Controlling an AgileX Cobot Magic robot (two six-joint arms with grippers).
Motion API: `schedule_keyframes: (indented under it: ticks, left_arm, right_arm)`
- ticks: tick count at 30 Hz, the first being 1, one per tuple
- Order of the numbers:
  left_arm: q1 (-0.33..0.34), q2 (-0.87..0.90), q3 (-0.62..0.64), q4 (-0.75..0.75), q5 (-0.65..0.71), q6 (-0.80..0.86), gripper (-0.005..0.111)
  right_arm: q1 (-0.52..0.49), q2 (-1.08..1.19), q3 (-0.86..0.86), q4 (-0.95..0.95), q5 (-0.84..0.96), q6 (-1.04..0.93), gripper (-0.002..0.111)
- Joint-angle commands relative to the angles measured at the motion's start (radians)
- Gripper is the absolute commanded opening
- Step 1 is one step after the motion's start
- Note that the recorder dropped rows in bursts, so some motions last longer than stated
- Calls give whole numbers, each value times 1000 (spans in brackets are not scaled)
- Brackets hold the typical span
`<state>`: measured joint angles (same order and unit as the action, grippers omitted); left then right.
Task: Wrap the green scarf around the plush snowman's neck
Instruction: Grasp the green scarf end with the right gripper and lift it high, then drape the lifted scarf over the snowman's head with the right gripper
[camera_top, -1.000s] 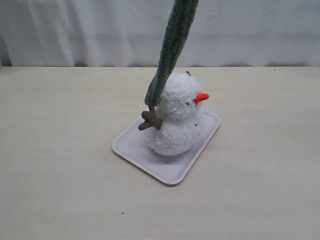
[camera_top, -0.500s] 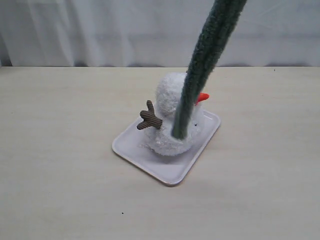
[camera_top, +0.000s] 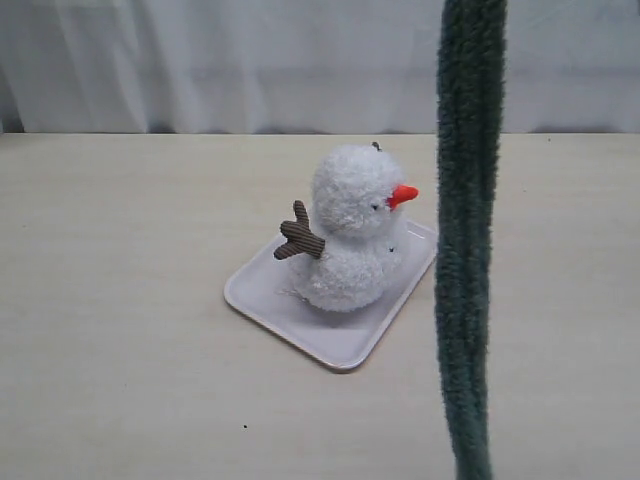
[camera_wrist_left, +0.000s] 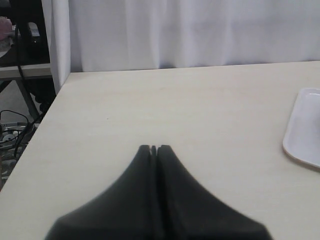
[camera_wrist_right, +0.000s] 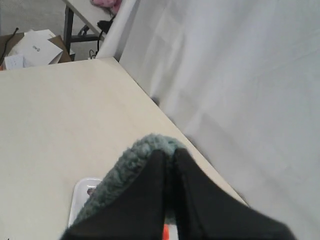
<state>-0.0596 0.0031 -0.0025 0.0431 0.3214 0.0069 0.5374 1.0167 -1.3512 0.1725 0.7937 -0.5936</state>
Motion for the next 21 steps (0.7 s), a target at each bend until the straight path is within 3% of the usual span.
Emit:
schedule_keyframes:
  ticks: [1, 21]
  left_arm:
    - [0, -3, 3, -2, -13, -2, 0]
    - [0, -3, 3, -2, -13, -2, 0]
  right_arm:
    - [1, 49, 86, -8, -166, 4, 4]
    - [1, 393, 133, -8, -660, -159, 4]
